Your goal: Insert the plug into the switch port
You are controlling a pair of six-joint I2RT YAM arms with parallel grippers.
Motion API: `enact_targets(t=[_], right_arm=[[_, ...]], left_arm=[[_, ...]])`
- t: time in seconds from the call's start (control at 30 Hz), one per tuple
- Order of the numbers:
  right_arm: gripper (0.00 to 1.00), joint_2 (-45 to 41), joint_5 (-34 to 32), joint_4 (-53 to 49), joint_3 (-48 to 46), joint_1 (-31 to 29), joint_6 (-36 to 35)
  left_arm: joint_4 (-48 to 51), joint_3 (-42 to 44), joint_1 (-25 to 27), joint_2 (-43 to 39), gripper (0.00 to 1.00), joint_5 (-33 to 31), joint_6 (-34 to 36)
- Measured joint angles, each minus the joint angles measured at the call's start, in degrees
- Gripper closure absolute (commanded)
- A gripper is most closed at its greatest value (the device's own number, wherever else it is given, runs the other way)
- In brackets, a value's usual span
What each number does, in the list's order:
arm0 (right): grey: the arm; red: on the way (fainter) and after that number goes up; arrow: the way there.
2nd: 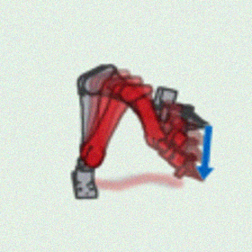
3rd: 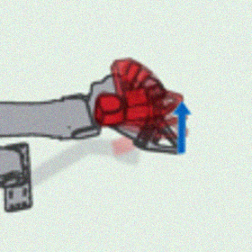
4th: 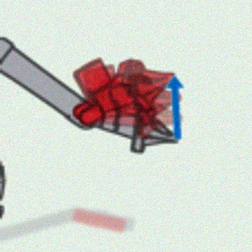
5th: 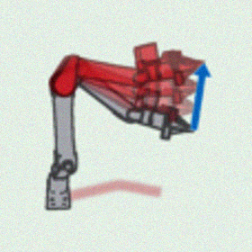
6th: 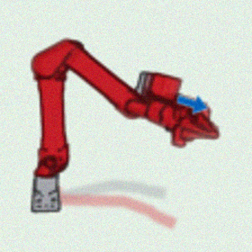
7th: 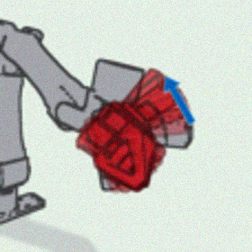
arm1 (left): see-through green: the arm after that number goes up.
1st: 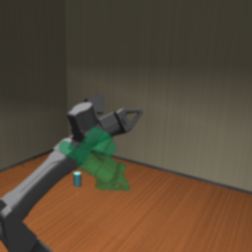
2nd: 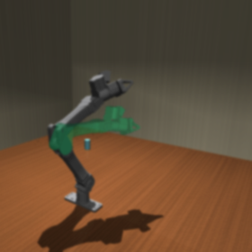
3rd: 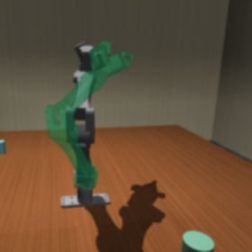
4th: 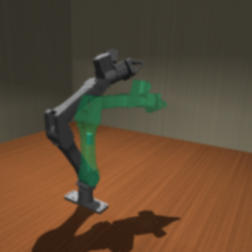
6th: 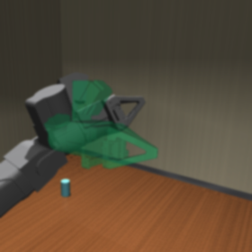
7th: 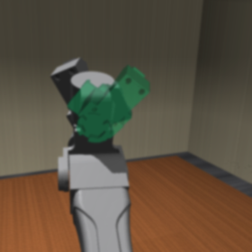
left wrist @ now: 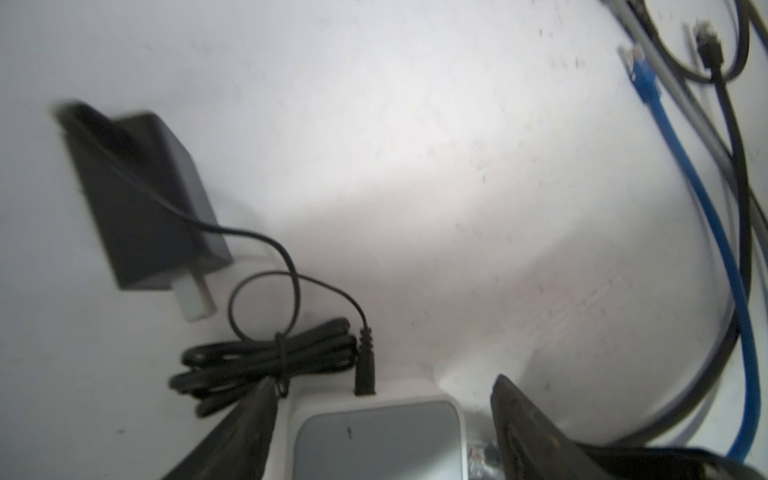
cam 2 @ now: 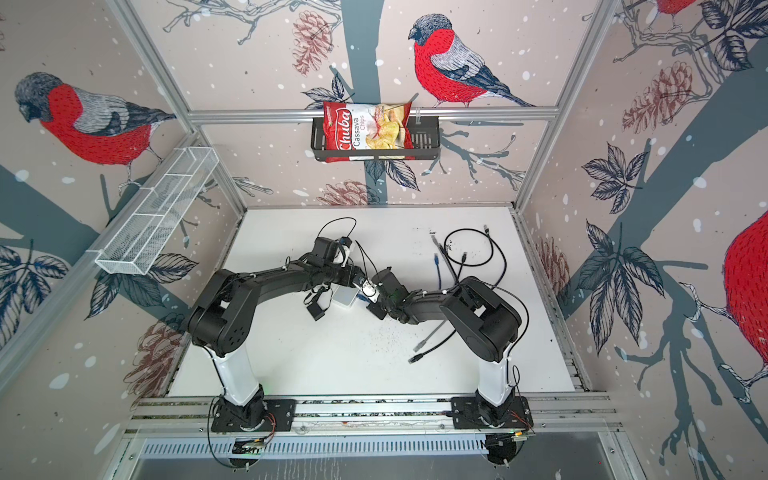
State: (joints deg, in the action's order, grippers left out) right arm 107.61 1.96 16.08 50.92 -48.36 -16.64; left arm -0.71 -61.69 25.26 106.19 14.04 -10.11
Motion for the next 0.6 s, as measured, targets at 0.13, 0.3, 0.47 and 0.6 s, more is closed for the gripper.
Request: enact_targets(t=[0.13, 0.3, 0.47, 0.6], right_arm=[[0.98, 0.0, 0.2, 0.1, 0.0, 0.3, 0.1], [0.98, -0.1, 1.0, 0.0, 0.0, 1.0, 0.1], [0.99, -0.4, 1.0, -0.5, 0.0, 1.5, -1.4], [0.99, -0.4, 1.0, -0.7, 0.1, 1.6, -2.9]], left_arm=[[-0.4, -1.0, -0.2, 0.8, 0.24, -0.5, -0.2], [0.0, -0.2, -0.1, 0.7, 0.27, -0.3, -2.1], [1.2, 1.2, -0.2, 0.0, 0.31, -0.8, -5.9], [1.2, 2.4, -0.2, -0.1, 0.37, -0.7, -9.2]])
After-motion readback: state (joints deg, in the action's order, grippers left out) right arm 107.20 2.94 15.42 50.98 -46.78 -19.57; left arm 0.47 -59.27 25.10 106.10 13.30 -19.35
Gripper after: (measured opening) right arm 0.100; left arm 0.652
